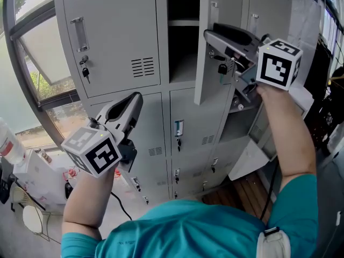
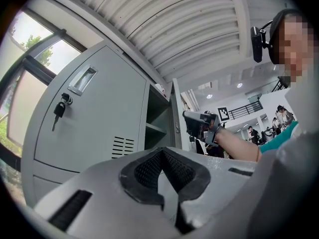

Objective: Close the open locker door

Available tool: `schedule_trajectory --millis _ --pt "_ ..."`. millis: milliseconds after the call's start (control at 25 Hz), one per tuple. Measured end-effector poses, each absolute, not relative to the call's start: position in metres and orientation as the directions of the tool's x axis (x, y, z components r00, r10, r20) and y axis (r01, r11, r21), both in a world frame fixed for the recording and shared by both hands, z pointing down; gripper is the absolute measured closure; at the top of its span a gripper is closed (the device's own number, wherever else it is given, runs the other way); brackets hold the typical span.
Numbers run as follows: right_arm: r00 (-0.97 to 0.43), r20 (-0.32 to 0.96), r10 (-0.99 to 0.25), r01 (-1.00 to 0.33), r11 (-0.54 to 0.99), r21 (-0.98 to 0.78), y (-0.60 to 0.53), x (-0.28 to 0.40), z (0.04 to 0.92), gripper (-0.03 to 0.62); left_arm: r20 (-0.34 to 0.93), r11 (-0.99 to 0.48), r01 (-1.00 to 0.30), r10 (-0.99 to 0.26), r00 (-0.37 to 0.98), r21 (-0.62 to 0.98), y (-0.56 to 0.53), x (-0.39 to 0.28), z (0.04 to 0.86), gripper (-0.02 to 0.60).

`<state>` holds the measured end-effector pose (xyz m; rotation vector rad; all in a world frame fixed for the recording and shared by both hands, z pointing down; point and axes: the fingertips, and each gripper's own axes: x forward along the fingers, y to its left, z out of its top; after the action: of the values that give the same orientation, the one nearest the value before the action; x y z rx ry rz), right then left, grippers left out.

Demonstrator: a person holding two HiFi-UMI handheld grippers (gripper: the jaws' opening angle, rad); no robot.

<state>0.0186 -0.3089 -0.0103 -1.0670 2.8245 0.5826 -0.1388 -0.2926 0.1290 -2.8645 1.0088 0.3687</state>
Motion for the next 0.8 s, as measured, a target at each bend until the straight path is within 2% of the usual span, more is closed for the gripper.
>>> schedule_trajectory --millis 320,800 --pt "-0.715 -0.187 -0.674 -0.693 0.647 0.318 -0.343 -0.002 -0.011 0.45 -0.253 -0.788 -0.615 -0.598 0.76 0.014 -0.313 -0.171 0.133 0.578" --pt "-0.654 -0.166 -0.738 -0.743 0.587 0.323 -0.404 -0.026 -0.01 0.489 -0.265 -0.79 -0.613 -0.594 0.76 0.015 -0.331 -0.214 0.137 0.578"
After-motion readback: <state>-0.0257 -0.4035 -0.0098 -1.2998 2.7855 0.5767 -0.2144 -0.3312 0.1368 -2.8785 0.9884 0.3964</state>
